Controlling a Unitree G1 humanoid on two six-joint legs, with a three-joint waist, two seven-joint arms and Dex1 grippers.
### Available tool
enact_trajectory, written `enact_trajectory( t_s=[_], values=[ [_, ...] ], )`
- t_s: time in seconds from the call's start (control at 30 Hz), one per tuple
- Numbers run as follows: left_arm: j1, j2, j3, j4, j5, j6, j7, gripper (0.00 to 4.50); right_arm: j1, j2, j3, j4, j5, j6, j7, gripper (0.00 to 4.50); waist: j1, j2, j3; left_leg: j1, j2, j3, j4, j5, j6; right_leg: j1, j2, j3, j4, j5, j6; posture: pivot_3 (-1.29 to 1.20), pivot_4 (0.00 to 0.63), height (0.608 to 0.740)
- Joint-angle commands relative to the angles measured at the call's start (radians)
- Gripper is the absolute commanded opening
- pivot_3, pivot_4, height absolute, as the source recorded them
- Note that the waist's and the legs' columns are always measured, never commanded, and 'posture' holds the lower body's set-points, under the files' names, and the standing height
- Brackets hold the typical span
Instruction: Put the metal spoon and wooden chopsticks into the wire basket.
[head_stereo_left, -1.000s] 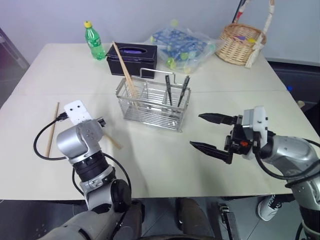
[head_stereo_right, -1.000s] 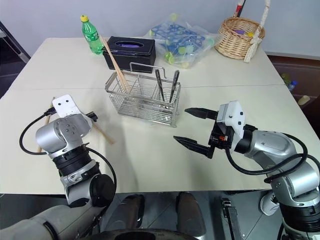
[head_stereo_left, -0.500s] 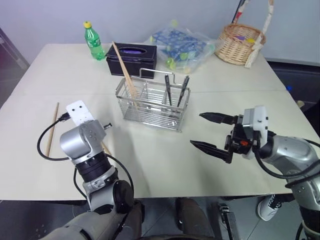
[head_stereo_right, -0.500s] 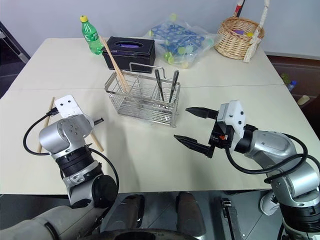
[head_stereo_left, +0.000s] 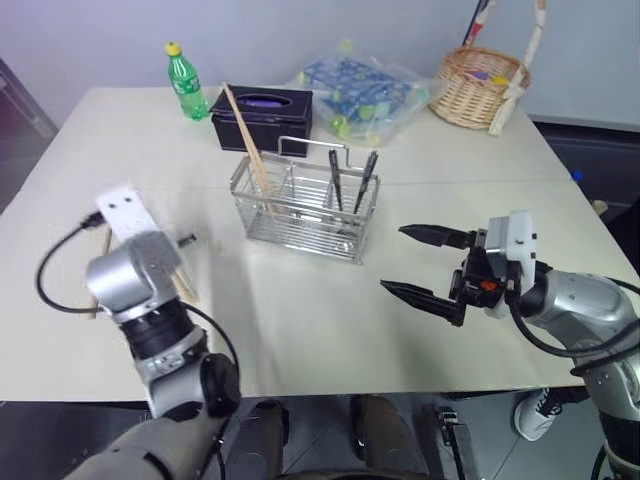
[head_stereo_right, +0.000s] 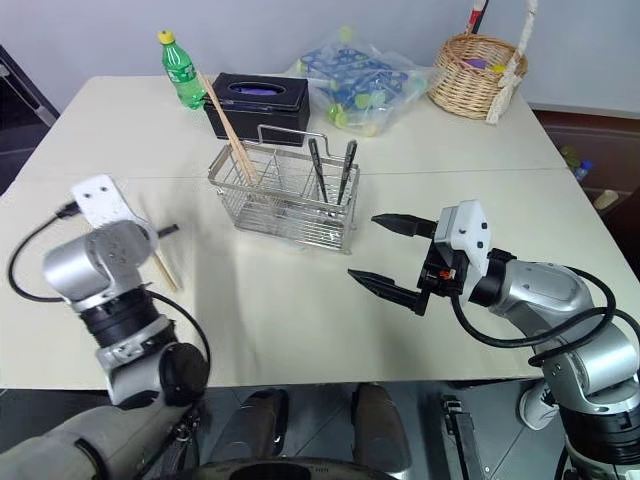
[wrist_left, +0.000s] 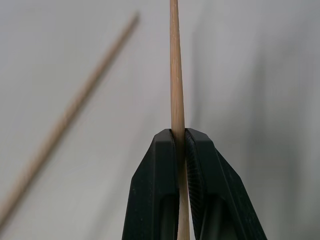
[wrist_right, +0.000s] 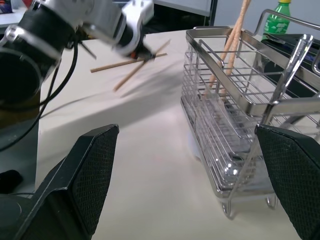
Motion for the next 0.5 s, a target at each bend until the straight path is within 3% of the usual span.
enact_trajectory(
  t_s=[0.03,0.13,0.27,0.5],
  values=[
    [-0.064,0.147,-0.016,0.109,-0.069,-0.223,-0.168,0.11,-0.006,0.003,-0.038,-0.028,0.022,-0.003,-0.016,4.5,0.0,0.0,0.0,0.0,0.0,0.0,0.0,0.0,0.0,0.0,0.0,0.0,0.0,0.0,0.0,0.0,0.15,0.74],
    [-0.092,0.269,-0.078,0.234,-0.127,-0.539,-0.413,0.11,-0.029,0.022,-0.06,-0.019,0.064,0.033,-0.077,4.5,0.0,0.0,0.0,0.0,0.0,0.0,-0.001,0.0,0.0,-0.001,0.0,0.0,0.0,0.0,0.0,0.0,0.15,0.74],
    [-0.112,0.301,-0.132,0.306,-0.268,-0.802,-0.763,0.11,-0.031,0.028,-0.069,-0.025,0.067,0.042,-0.106,4.5,0.007,0.0,0.0,0.0,0.0,0.0,-0.001,0.0,-0.001,0.0,-0.001,0.0,-0.001,0.0,0.0,0.0,0.15,0.74],
    [-0.188,0.303,-0.096,0.414,-0.555,-0.842,-1.091,0.11,-0.011,0.039,-0.066,-0.052,0.058,0.031,-0.142,4.5,-0.01,0.0,0.0,0.0,0.0,0.0,-0.001,0.0,0.0,-0.001,-0.001,0.0,0.001,0.0,0.0,0.0,0.15,0.74]
  ],
)
